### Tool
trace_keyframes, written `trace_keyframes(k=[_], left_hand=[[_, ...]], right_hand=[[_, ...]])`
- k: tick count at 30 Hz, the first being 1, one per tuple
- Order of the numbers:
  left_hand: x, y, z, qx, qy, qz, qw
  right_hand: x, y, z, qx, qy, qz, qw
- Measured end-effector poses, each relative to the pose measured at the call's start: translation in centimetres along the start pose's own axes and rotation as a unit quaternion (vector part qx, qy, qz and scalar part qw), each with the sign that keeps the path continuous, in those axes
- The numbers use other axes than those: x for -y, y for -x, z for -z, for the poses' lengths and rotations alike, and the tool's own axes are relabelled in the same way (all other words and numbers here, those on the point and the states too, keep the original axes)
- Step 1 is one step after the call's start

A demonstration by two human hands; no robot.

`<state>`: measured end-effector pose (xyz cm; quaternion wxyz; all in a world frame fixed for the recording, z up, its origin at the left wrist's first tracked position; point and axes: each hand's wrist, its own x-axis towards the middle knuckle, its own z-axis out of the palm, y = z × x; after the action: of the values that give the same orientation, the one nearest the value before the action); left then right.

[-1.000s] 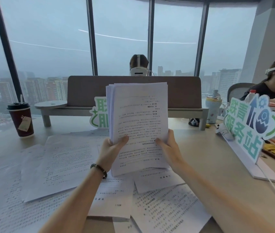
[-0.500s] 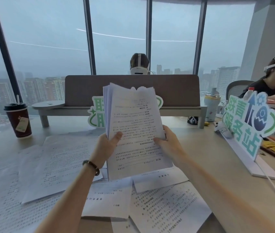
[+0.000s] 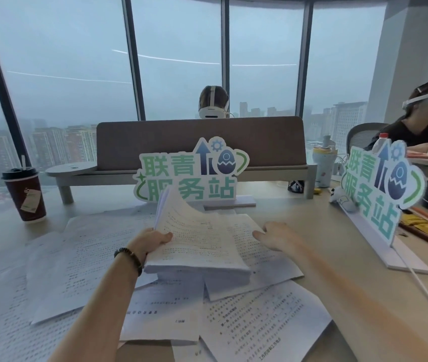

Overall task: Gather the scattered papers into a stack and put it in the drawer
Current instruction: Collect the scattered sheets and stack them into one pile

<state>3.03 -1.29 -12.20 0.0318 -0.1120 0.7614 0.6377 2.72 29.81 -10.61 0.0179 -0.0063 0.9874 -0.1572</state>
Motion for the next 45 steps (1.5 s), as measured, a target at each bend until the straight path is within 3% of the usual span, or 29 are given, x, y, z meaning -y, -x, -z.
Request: trace_keyframes(k=[5,13,19,23,27,33,45], left_hand=[[1.2,-0.9,-0.1,-0.005,-0.033,0.034,0.999],[1.2,-1.4,0.6,0.026,0.054,0.021,0.998],[0.6,-1.5,1.7,0.025,0.164,0.012,0.986],[1.1,-1.8,1.9,0.000,0.110,0.028,0.994],[2.0,-2.2,1.8,-0.023,0.020,0.050,0.998],[2.2,-2.5,1.7,-0.021,0.022,0.055,0.998],[2.7,-3.4,2.3,-0.040,-0.040,0.057,0.997]], right_hand=[[0.3,0.5,0.5,0.017,-0.014,-0.005,1.000],[-0.6,0.1,1.1,0.023,-0.138,-0.067,0.988],[-1.1,0.3,2.4,0.101,-0.050,-0.036,0.993],[0.1,1.7,2.7,0.141,0.053,-0.003,0.989],[0.9,2.3,2.8,0.159,0.077,0.036,0.984],[0.6,2.5,3.0,0.212,-0.012,0.033,0.977],[0.4,1.7,2.5,0.226,-0.061,0.040,0.971]])
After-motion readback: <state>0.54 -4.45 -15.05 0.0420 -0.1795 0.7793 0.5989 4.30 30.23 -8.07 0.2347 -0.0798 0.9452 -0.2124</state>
